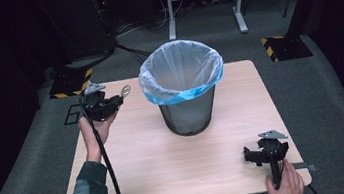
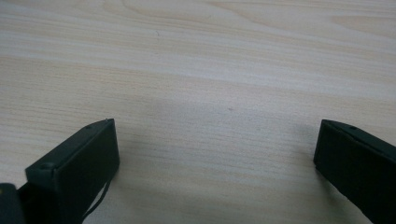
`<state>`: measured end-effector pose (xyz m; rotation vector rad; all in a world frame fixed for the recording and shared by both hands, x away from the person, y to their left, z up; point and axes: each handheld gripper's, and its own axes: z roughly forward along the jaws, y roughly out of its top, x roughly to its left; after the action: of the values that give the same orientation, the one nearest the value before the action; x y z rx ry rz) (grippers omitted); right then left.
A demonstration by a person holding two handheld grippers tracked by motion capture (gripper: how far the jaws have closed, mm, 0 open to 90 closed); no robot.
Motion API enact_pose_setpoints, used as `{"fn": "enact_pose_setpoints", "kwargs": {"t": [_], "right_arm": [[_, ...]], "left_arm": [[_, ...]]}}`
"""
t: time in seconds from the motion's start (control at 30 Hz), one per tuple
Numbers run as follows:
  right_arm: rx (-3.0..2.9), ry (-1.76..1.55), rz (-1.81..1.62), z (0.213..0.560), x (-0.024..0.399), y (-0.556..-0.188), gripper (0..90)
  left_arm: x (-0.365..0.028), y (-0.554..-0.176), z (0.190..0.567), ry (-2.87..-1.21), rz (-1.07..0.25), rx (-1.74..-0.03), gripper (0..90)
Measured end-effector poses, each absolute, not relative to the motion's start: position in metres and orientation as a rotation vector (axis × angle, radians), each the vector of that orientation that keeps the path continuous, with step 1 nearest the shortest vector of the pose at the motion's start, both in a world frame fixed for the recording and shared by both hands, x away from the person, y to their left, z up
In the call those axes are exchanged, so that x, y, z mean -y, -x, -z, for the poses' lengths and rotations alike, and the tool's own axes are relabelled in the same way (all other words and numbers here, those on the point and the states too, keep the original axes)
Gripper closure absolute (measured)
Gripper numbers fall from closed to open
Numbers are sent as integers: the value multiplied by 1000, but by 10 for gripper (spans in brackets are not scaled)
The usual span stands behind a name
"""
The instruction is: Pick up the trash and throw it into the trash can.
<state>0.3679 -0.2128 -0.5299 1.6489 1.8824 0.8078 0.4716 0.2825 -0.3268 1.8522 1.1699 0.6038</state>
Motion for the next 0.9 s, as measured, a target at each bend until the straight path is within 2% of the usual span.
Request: {"fn": "enact_pose_setpoints", "kwargs": {"t": [0.9], "right_arm": [[-1882,-1649,-808,530,213,-368,0]], "left_arm": [[-265,-484,279,-1853,-648,-1123,791]]}}
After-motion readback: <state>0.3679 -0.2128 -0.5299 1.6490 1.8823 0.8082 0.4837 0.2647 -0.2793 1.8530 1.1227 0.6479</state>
